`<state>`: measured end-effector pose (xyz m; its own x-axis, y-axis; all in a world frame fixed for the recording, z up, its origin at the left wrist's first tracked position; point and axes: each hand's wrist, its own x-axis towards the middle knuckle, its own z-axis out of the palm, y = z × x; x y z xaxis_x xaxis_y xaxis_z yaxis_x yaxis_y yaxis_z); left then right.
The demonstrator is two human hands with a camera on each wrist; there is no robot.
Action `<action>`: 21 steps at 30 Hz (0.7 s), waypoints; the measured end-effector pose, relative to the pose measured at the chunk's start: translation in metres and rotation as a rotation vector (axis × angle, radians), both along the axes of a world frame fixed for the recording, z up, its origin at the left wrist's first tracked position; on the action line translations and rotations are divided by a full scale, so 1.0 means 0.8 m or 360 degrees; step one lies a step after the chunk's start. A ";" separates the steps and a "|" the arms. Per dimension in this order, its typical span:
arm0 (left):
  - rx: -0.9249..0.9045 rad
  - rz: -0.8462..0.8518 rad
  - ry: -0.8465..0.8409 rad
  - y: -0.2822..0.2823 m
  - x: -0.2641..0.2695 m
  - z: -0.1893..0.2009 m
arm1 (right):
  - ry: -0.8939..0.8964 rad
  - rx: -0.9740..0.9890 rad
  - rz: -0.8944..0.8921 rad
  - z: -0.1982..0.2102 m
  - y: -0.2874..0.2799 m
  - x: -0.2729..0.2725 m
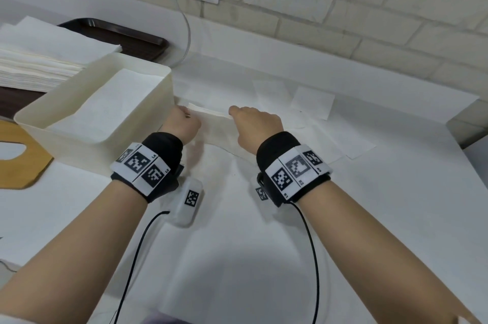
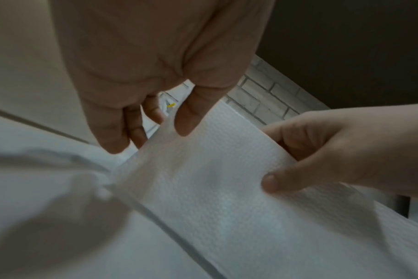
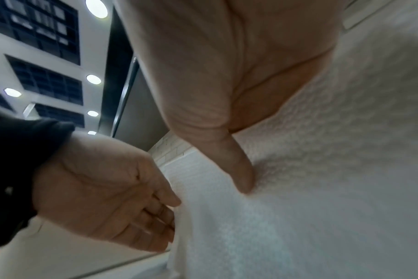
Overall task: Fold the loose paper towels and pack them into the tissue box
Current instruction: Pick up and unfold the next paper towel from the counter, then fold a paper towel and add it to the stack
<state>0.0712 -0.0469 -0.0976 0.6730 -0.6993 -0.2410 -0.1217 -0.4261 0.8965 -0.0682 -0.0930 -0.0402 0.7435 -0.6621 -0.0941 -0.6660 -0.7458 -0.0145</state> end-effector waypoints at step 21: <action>-0.0105 -0.0528 0.0083 0.059 -0.016 0.082 | -0.1003 0.1023 -0.0128 0.074 -0.046 -0.006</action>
<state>0.0583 0.0003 -0.0320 0.3942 -0.8932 -0.2163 -0.1971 -0.3121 0.9294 -0.0732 -0.1299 0.0188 0.7360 -0.6748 -0.0549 -0.4434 -0.4192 -0.7923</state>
